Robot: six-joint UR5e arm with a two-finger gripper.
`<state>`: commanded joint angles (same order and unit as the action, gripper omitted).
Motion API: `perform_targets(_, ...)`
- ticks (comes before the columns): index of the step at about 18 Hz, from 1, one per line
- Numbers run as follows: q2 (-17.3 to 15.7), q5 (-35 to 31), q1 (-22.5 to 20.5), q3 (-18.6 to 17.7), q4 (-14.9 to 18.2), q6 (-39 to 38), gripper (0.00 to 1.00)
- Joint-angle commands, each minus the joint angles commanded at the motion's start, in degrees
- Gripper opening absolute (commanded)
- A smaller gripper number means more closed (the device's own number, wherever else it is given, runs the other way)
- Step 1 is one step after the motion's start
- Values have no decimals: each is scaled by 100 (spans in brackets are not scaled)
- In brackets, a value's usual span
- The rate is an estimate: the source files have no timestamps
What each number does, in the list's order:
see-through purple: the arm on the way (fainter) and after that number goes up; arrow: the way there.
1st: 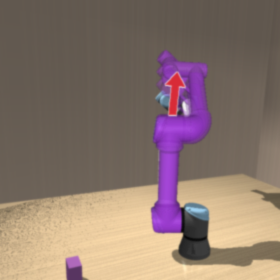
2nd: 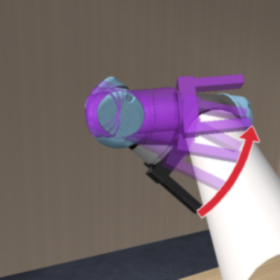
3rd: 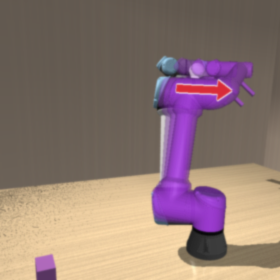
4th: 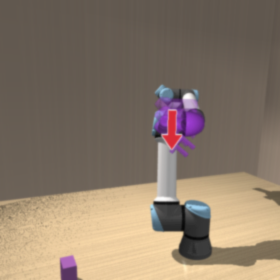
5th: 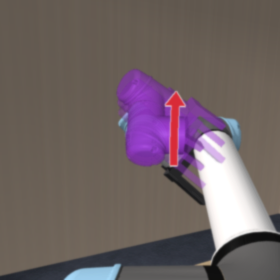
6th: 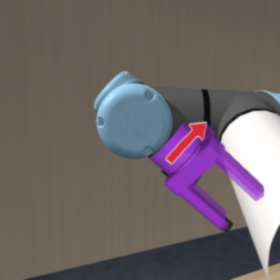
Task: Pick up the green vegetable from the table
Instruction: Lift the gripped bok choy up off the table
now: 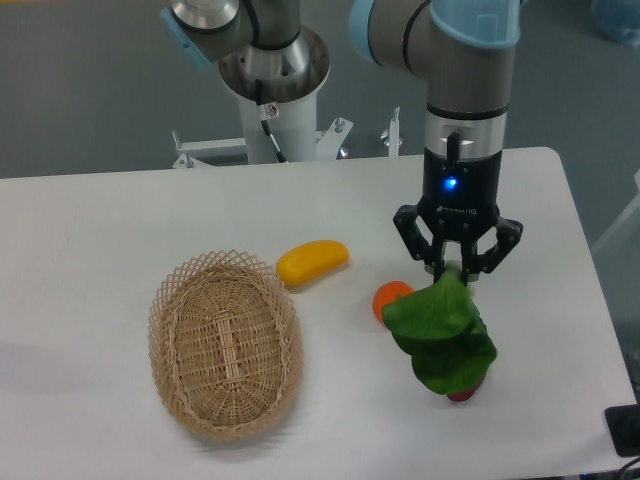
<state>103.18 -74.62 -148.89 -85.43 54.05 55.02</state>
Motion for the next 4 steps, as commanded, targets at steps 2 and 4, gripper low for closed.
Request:
perform_targets(2, 9, 9, 9, 17, 0, 0, 33)
perform_targets(4, 9, 9, 9, 18, 0, -9, 33)
